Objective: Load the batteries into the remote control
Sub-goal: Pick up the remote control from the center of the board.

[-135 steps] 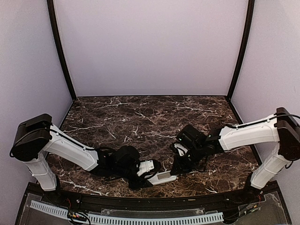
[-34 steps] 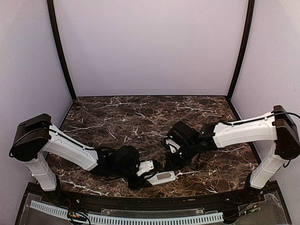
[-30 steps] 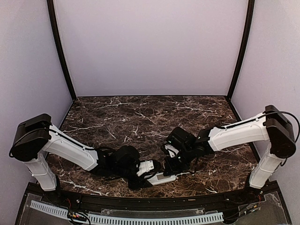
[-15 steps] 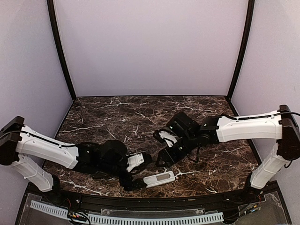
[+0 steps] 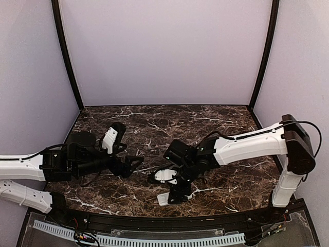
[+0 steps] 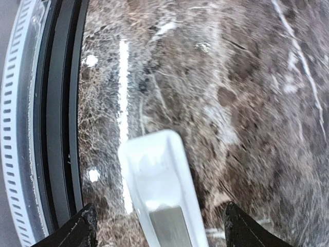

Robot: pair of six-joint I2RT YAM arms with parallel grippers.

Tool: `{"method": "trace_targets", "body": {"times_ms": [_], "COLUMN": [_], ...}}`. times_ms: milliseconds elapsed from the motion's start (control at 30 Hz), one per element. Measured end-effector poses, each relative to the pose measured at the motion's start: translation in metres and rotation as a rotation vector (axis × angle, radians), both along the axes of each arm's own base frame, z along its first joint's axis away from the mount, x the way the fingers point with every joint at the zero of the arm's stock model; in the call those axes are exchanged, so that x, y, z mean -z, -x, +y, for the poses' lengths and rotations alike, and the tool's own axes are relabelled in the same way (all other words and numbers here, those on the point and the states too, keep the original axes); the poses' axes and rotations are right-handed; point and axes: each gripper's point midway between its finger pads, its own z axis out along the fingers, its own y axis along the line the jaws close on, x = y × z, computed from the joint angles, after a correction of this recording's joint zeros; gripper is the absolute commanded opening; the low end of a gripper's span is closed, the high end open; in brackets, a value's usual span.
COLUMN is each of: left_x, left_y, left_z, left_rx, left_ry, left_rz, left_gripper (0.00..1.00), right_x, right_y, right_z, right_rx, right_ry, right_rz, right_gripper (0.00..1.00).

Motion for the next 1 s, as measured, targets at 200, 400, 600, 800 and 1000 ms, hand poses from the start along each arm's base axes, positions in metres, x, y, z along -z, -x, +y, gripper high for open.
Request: {"method": "trace_targets", "body": {"times_ms": [200,400,600,800,1000], "left_x": [-0.007,-0.005,-0.009,-0.009,-0.026], "left_y": [-0.013,-0.014,-0.014,-0.007,0.015], "left_z": [0.033,0.040,0.042,0.036,0.030], "left_rx": [-0.143,-0.167,-0.164,-0.099,0.042], "left_ry": [0.049,0.039,0.040,0.036,0.132], "left_rz": [-0.017,-0.024,-0.039,-0.055,-0.113], "left_gripper": [0.96,0.96,0.95,0.91,0.89], "right_x": [0.038,0.049,0.049,0.044,-0.028], "right_y": [0.021,0.018,0.014,0.016,0.013], "right_z": [0.021,0.024,0.019,0.017,0.029], "right_rx": [-0.199,-0.236,-0.227,-0.204,-0.105], "right_ry": [0.089,0.147,0.190,0.208,-0.020], "right_rz": [-0.058,-0.101,-0.116,-0.100,-0.012], "right_gripper": [0.78,0.56,0.33,0.30,0.28]}}
